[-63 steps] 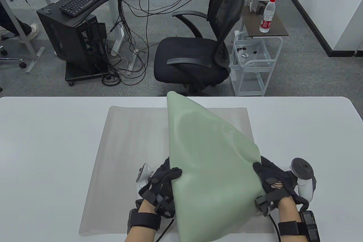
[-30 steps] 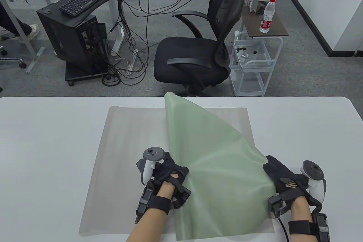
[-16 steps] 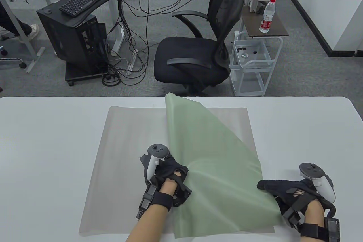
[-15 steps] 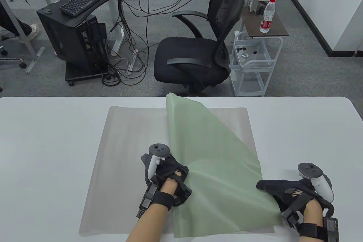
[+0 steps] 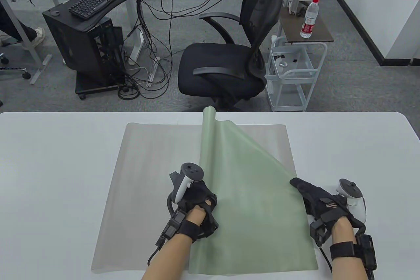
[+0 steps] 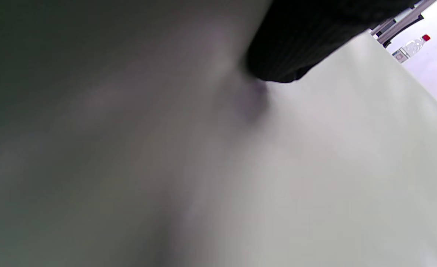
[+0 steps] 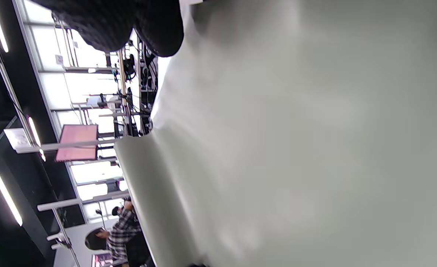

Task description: Unroll desk mats and stack together

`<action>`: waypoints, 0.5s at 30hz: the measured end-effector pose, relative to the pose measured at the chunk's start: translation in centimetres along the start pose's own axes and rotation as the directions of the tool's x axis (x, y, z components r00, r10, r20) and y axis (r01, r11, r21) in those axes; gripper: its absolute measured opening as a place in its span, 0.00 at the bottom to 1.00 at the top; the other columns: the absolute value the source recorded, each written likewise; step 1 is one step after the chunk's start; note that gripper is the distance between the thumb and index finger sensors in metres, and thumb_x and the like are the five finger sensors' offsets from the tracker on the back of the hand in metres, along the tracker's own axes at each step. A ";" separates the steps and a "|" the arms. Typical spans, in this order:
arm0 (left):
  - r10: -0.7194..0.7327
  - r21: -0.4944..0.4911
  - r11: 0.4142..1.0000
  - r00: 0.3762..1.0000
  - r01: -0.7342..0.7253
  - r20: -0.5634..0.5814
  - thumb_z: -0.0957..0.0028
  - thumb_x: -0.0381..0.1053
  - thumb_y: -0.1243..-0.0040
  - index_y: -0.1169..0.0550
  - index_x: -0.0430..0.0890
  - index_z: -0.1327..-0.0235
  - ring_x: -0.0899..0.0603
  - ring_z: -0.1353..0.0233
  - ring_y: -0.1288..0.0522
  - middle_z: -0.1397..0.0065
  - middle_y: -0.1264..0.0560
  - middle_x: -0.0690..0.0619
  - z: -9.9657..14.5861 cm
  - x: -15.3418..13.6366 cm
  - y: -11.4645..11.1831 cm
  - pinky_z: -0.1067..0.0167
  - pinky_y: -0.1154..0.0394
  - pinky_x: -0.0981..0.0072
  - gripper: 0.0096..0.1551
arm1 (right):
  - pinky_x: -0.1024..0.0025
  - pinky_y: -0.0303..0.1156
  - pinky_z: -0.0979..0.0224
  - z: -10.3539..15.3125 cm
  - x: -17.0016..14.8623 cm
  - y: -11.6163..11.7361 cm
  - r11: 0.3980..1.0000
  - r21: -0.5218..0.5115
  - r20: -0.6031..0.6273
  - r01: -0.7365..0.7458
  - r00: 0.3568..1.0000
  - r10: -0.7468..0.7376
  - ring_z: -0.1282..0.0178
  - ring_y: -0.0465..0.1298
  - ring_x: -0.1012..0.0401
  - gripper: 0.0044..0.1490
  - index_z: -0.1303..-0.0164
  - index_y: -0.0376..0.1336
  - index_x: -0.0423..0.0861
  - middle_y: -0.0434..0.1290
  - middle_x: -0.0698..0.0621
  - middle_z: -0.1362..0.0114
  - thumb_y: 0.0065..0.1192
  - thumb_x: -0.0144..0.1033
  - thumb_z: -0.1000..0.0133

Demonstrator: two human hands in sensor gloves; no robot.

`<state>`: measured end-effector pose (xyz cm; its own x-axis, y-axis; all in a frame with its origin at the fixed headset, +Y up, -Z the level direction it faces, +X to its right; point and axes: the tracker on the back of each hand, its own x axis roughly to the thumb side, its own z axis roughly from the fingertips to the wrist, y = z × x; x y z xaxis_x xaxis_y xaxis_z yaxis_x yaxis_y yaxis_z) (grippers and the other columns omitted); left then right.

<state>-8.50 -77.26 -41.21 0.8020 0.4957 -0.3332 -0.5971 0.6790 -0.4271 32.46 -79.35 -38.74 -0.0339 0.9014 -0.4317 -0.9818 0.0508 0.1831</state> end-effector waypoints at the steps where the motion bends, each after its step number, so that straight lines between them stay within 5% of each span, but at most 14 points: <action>1: -0.018 0.006 1.000 1.000 0.018 -0.004 0.49 0.50 0.31 0.64 0.47 0.33 0.49 0.46 0.19 0.27 0.38 0.50 0.0 0.1 -0.1 0.44 0.18 0.63 0.60 | 0.37 0.56 0.25 -0.5 0.6 -0.2 1.000 -0.007 0.015 0.010 1.000 -0.010 0.20 0.55 0.36 0.35 0.23 0.58 0.51 0.45 0.39 0.14 0.57 0.50 0.40; 10: -0.050 -0.003 0.999 0.999 0.050 -0.010 0.50 0.51 0.31 0.65 0.48 0.33 0.51 0.47 0.21 0.27 0.39 0.50 0.0 0.4 -0.4 0.45 0.19 0.65 0.60 | 0.40 0.57 0.23 -4.8 5.6 0.6 0.999 0.044 0.069 0.019 0.997 -0.022 0.20 0.55 0.37 0.33 0.24 0.60 0.52 0.45 0.39 0.15 0.56 0.50 0.40; 15: -0.085 -0.014 0.996 0.996 0.085 -0.009 0.49 0.52 0.31 0.66 0.48 0.33 0.51 0.47 0.22 0.27 0.40 0.50 -0.1 0.6 -0.6 0.45 0.20 0.66 0.60 | 0.46 0.61 0.26 -7.4 8.3 1.3 0.999 -0.009 0.050 -0.049 0.998 0.049 0.22 0.58 0.40 0.32 0.27 0.64 0.49 0.45 0.40 0.15 0.60 0.47 0.42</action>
<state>-7.65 -77.43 -41.29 0.8499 0.4312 -0.3029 -0.5268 0.7111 -0.4656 29.51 -74.99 -48.57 -0.0727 0.9233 -0.3772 -0.9806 0.0030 0.1961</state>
